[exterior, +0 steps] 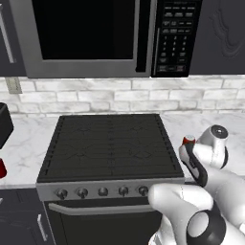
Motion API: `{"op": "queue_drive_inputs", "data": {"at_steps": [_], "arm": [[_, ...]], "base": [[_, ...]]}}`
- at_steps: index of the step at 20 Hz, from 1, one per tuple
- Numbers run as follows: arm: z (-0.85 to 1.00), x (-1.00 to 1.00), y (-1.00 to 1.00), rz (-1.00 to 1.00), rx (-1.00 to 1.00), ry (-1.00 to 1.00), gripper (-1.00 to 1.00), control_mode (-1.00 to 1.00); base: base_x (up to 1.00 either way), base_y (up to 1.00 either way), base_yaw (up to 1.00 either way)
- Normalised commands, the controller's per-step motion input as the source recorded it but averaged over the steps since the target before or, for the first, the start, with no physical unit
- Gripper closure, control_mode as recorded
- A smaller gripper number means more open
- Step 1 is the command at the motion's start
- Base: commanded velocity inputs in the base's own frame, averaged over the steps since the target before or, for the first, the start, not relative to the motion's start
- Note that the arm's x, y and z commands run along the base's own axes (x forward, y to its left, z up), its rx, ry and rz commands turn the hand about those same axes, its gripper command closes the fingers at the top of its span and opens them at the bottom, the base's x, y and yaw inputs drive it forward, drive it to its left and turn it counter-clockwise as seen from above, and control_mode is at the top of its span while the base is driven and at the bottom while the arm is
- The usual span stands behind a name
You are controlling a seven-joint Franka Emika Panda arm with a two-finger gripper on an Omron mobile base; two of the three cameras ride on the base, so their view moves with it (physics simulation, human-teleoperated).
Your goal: Four empty soda cans are scattered around the kitchen. Gather all the cans and cluster them next to the stove for recycling.
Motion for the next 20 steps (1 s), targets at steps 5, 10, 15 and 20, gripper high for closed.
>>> {"op": "queue_drive_inputs", "data": {"at_steps": [5,10,15,20], "arm": [[-0.2,0.2,-0.12,0.0,0.0,0.05,1.0,-1.0],[-0.17,0.17,-0.12,0.0,0.01,0.01,1.0,-1.0],[-0.18,0.15,-0.07,0.0,0.01,0.0,1.0,-1.0],[-0.27,0.05,-0.03,0.0,0.0,0.0,1.0,-1.0]], "base": [[0.0,0.0,0.0],[0.0,0.0,0.0],[0.0,0.0,0.0],[0.0,0.0,0.0]]}}
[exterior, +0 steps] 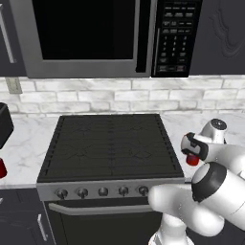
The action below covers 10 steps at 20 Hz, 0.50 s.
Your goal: Four empty soda cans are scattered around the kitchen. Gather all the cans and cluster them next to the stove for recycling.
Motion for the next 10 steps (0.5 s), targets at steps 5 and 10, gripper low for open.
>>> {"op": "queue_drive_inputs", "data": {"at_steps": [5,10], "arm": [[-0.28,-0.12,-0.05,0.0,0.0,0.0,-1.0,-1.0],[-0.05,-0.11,-0.01,0.0,0.0,0.0,-1.0,-1.0]], "base": [[0.0,0.0,0.0],[0.0,0.0,0.0]]}}
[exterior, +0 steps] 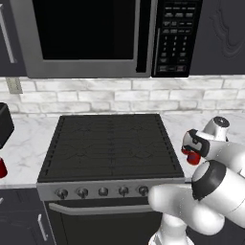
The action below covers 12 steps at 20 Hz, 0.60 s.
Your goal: Four empty soda cans are scattered around the kitchen. Gather all the cans and cluster them next to the stove for recycling.
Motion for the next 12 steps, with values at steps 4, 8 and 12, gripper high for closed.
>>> {"op": "queue_drive_inputs", "data": {"at_steps": [4,8,12], "arm": [[0.0,-0.22,0.0,0.0,0.0,-0.04,-1.0,-1.0],[0.01,-0.31,0.0,0.01,0.0,-0.1,-1.0,-1.0],[0.28,-0.27,0.06,0.02,0.0,-0.14,-1.0,-1.0]], "base": [[0.0,0.0,0.0],[0.0,0.0,0.0],[0.0,0.0,0.0]]}}
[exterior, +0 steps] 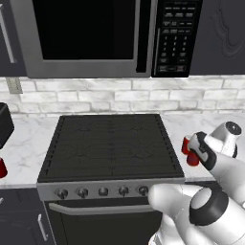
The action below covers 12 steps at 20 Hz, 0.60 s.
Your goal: Four empty soda cans are scattered around the kitchen. Gather all the cans and cluster them next to the stove for recycling.
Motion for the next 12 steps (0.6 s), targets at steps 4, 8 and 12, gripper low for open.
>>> {"op": "queue_drive_inputs", "data": {"at_steps": [4,8,12], "arm": [[0.63,-0.05,0.35,0.06,0.0,-0.13,-1.0,-1.0],[0.77,-0.03,0.37,0.06,-0.01,-0.12,-1.0,-1.0],[0.64,-0.35,0.1,0.02,-0.05,-0.02,-1.0,-1.0]], "base": [[0.0,0.0,0.0],[0.0,0.0,0.0],[0.0,0.0,0.0]]}}
